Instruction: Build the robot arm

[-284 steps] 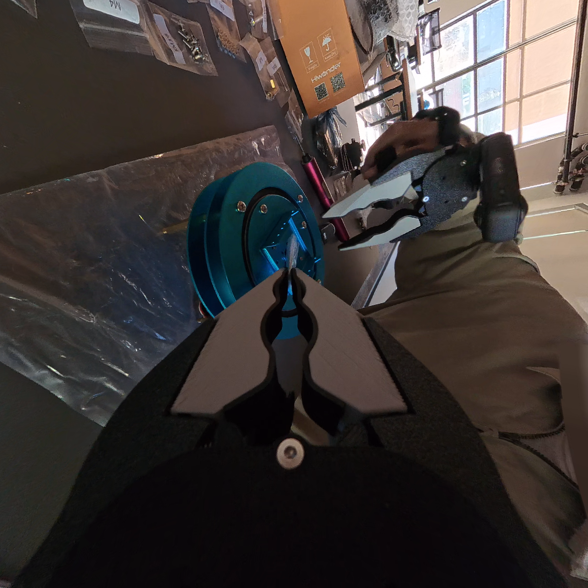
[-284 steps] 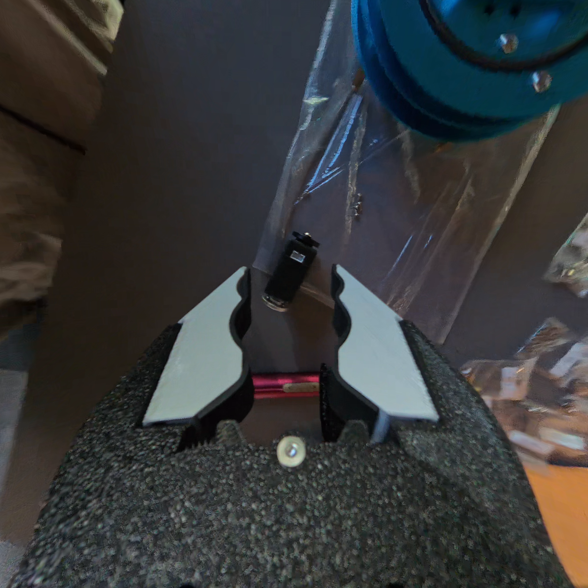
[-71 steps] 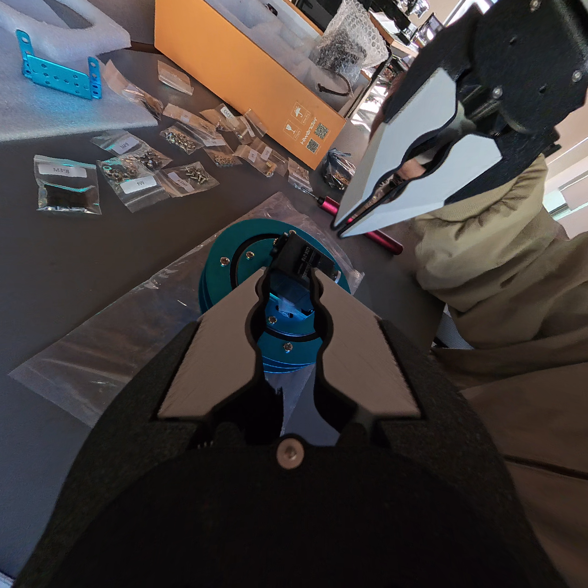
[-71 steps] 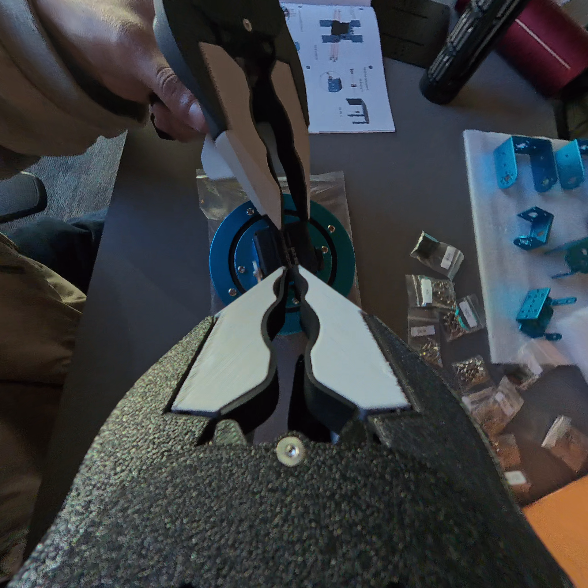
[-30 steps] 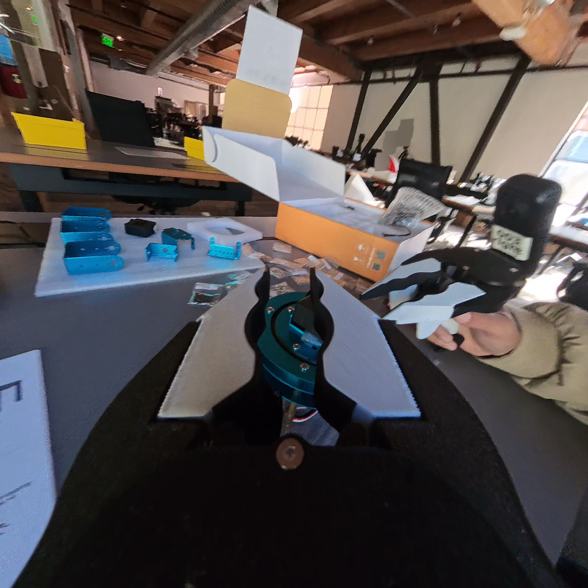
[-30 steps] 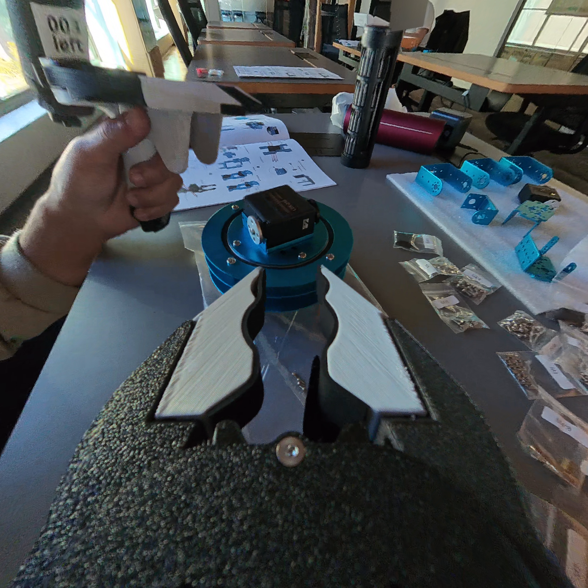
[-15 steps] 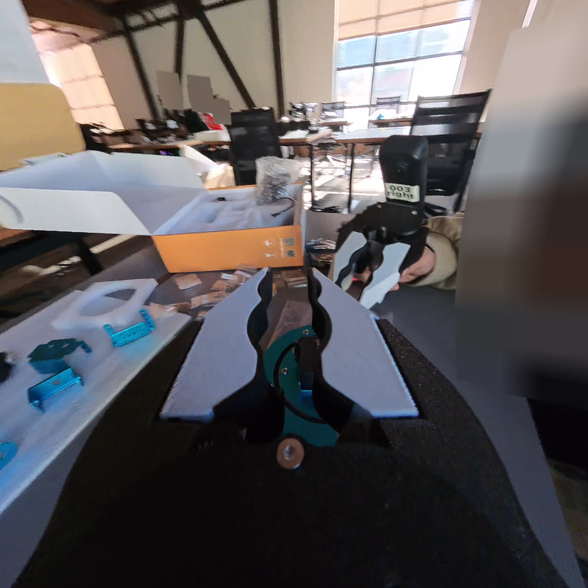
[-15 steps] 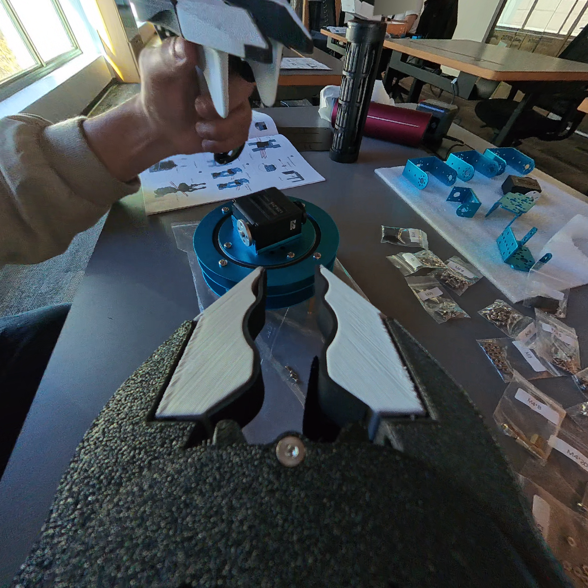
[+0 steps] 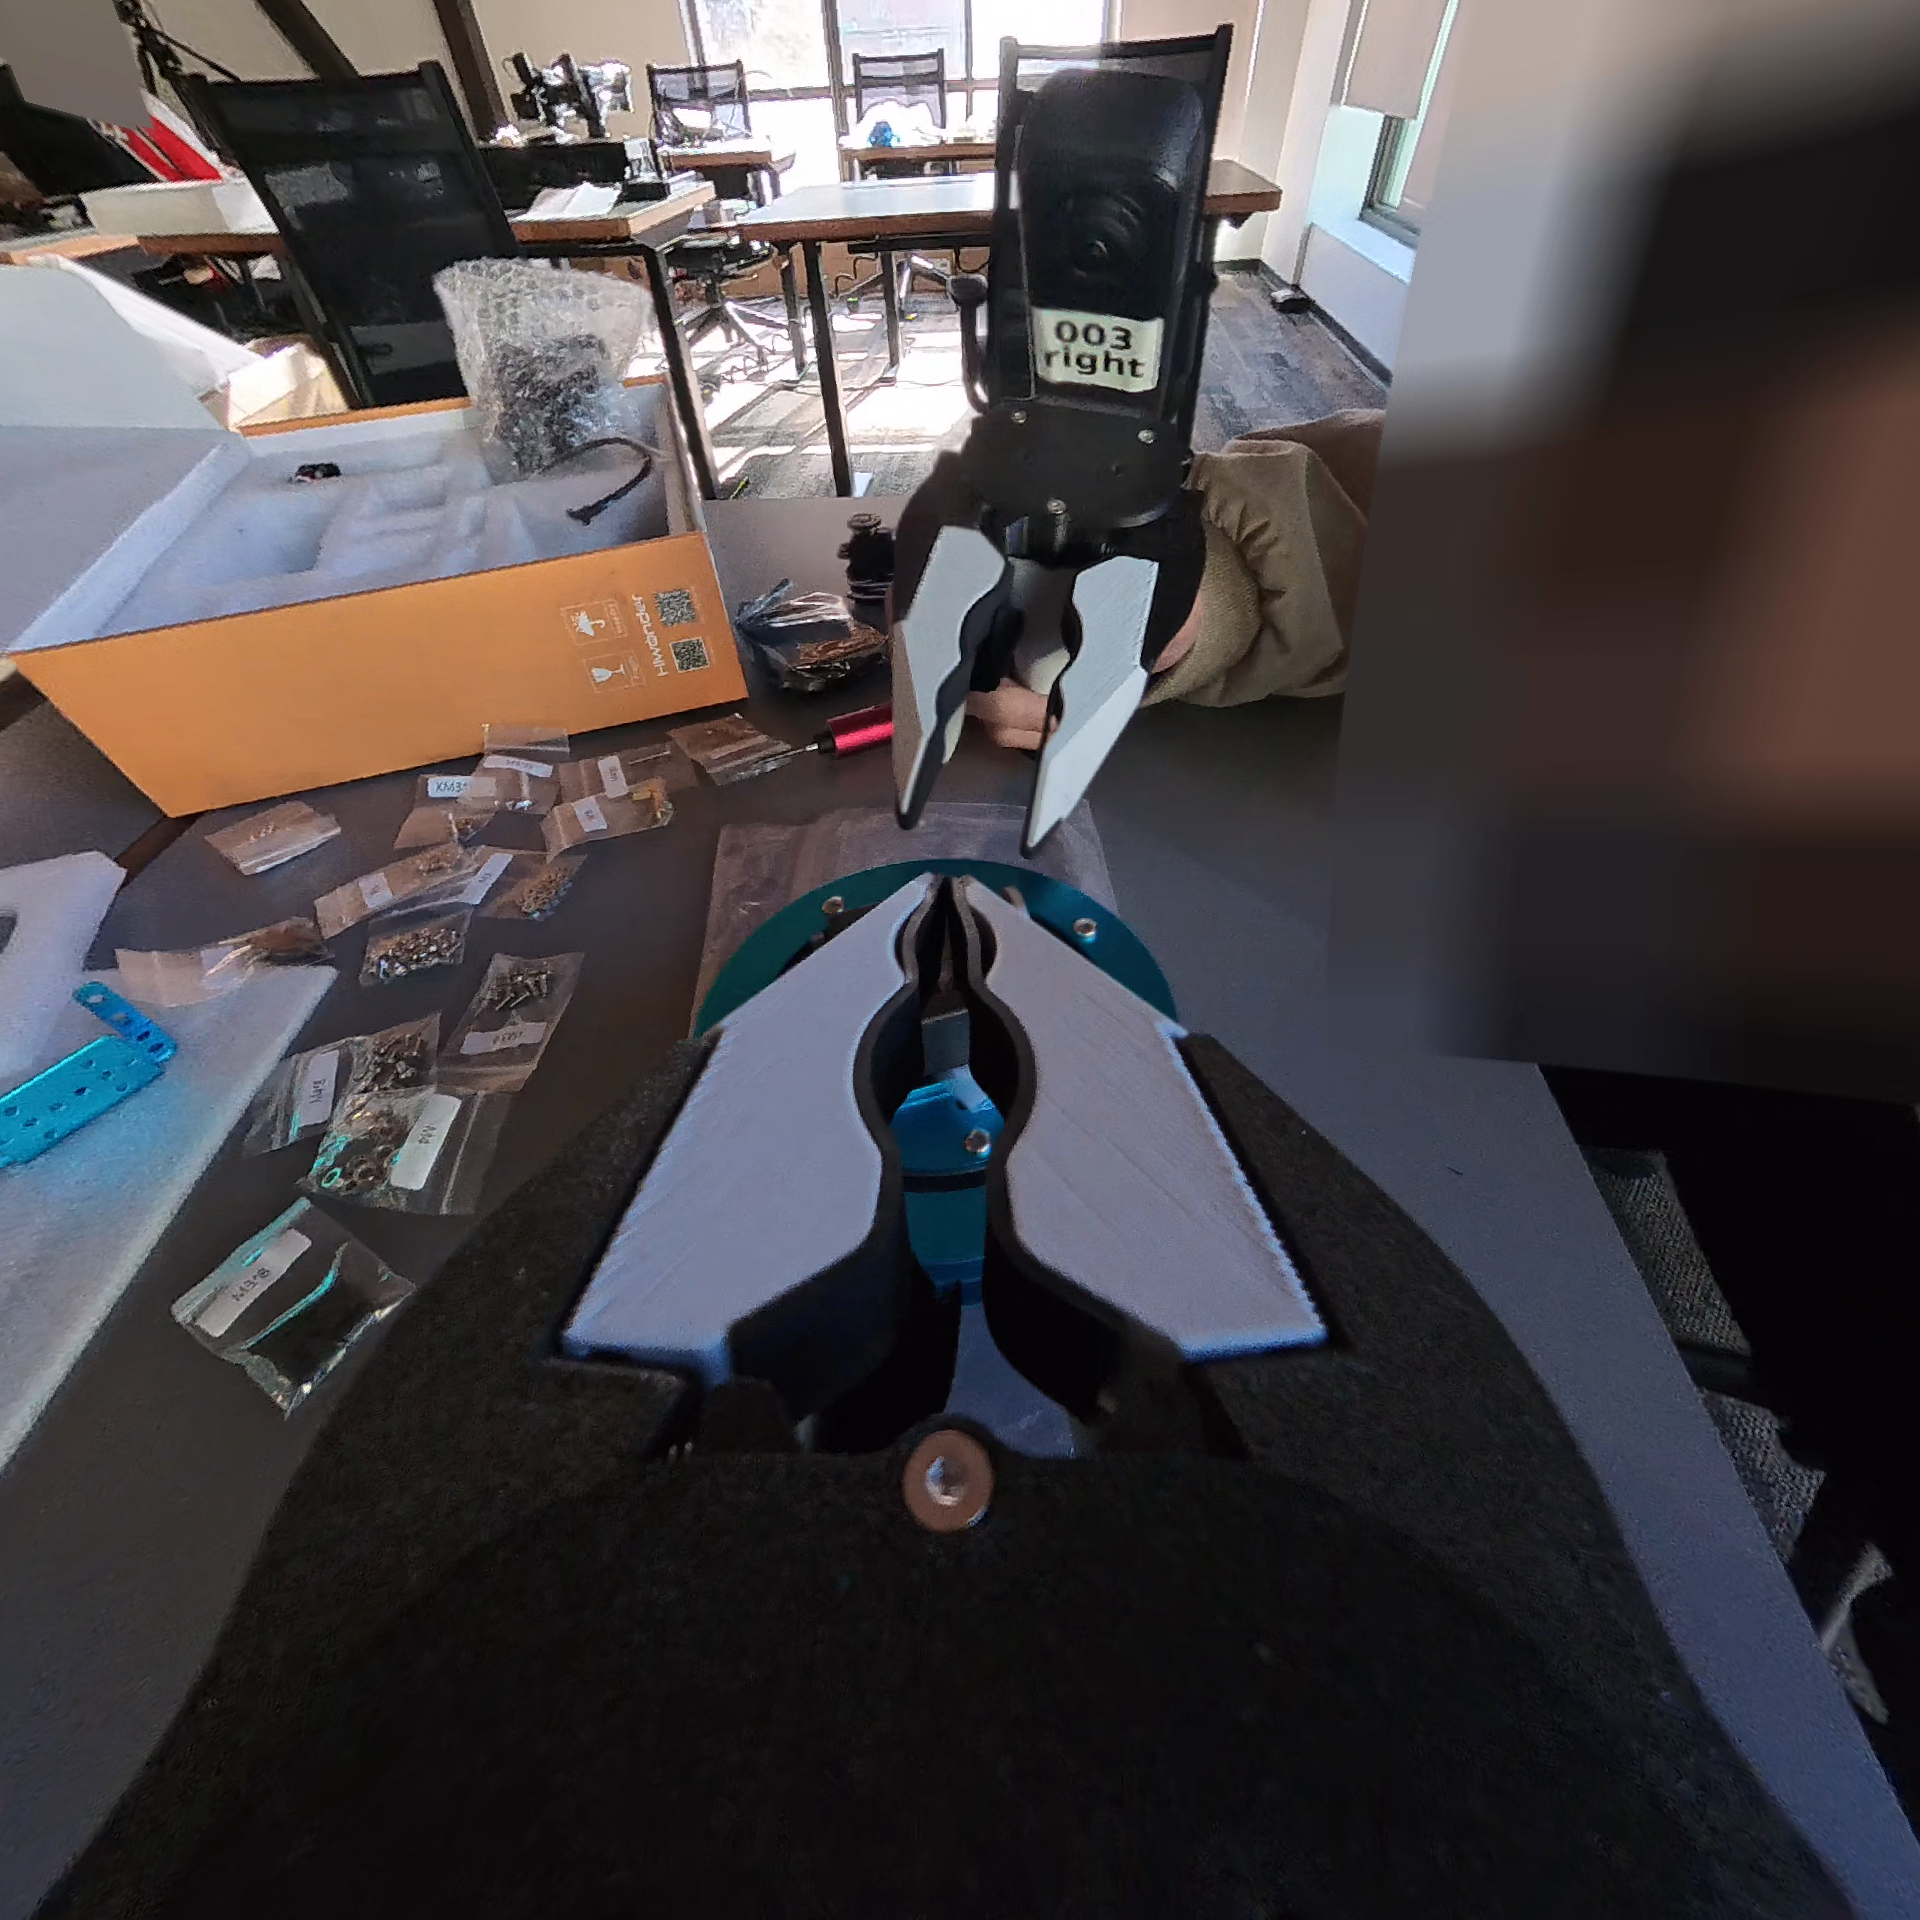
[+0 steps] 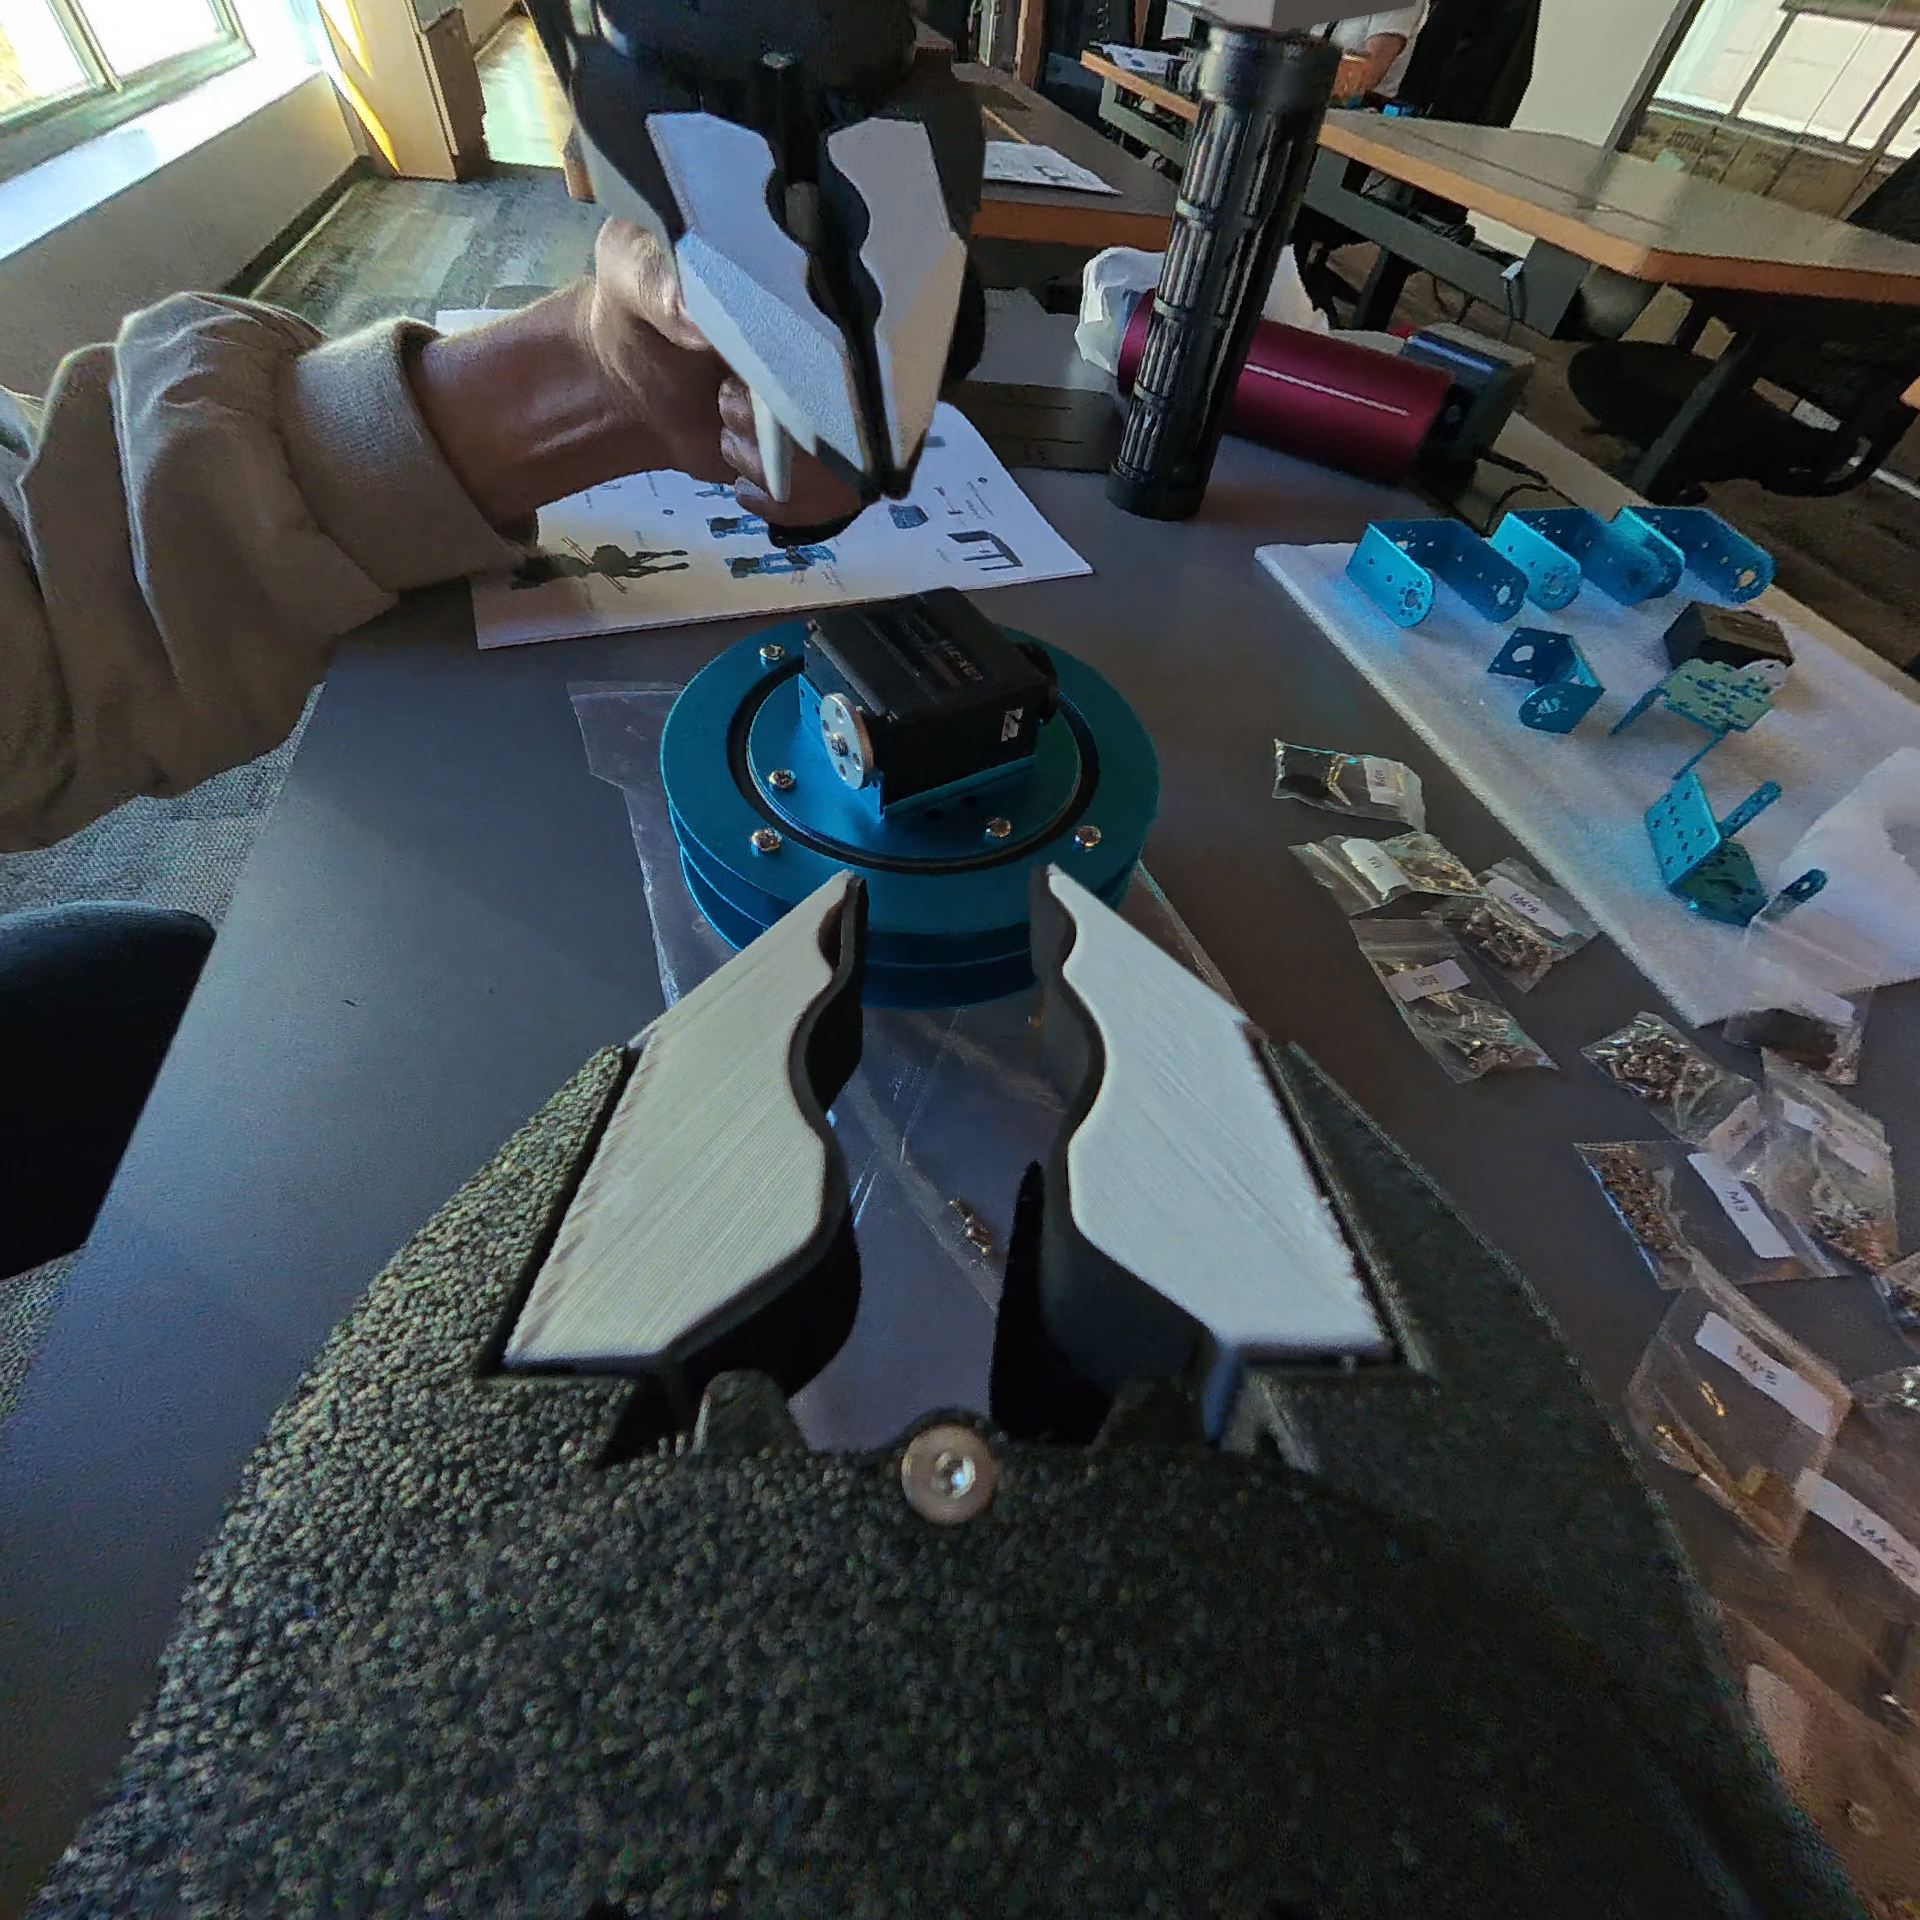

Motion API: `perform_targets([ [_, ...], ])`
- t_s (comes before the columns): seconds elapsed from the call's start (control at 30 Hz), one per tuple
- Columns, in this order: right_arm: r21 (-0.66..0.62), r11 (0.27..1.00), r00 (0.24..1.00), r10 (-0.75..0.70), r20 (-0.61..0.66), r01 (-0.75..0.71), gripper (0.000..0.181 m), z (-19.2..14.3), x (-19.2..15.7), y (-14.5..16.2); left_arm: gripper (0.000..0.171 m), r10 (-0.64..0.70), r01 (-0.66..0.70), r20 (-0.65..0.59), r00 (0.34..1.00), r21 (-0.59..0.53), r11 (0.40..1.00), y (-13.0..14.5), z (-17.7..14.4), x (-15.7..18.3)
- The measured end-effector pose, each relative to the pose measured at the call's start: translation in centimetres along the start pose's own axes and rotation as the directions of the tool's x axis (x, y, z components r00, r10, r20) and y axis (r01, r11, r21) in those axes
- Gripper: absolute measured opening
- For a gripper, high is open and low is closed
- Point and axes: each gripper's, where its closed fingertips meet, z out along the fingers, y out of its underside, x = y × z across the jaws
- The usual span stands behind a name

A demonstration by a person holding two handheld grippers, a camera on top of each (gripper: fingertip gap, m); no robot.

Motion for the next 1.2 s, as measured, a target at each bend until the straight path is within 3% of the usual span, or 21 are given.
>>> perform_targets([
  [0.37,0.008,1.0,1.0,-0.002,-0.014,0.002,0.03,-0.8,0.1,-0.4,0.0,0.026,-0.02,0.044,0.999,-0.125,0.992,2.5,1.0,-0.2],
  [1.2,-0.032,0.999,0.999,0.042,0.011,-0.041,0.029,-0.5,0.2,0.5,0.0,0.045,-0.036,0.079,0.996,-0.121,0.992,2.4,0.8,-0.5],
])
